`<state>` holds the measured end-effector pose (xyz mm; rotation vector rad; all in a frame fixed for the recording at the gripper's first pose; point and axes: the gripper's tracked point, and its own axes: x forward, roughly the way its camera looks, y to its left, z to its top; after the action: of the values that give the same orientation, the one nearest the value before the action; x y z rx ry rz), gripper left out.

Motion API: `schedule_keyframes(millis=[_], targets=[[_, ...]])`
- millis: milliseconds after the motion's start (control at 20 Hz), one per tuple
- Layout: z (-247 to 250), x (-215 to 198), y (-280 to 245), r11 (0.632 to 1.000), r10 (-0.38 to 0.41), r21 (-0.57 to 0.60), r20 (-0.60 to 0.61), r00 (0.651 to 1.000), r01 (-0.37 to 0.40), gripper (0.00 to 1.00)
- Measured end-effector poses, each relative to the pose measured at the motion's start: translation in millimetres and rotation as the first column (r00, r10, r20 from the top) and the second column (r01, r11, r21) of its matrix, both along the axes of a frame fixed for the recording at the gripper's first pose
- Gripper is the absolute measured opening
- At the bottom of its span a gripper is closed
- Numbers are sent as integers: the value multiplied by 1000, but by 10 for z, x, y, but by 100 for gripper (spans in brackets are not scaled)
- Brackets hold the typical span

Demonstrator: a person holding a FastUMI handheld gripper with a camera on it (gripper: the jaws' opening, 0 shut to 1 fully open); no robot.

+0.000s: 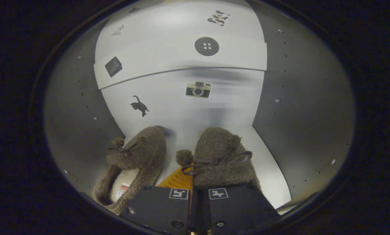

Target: Open the shoe cabinet door, grab the shoes and put them into the shoe cabinet, then close the shoe cabinet door.

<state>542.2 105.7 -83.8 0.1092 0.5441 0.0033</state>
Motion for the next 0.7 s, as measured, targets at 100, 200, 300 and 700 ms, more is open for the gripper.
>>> schedule_keyframes(millis=[100, 200, 300, 700], targets=[[-11, 2, -4, 1000, 1, -14, -18, 1000, -1, 10], [-8, 7, -4, 999, 2, -32, -22, 1000, -3, 12], [6, -10, 7, 999, 7, -34, -18, 1000, -8, 18], [165, -260, 9, 998, -1, -56, 27, 1000, 3, 56]])
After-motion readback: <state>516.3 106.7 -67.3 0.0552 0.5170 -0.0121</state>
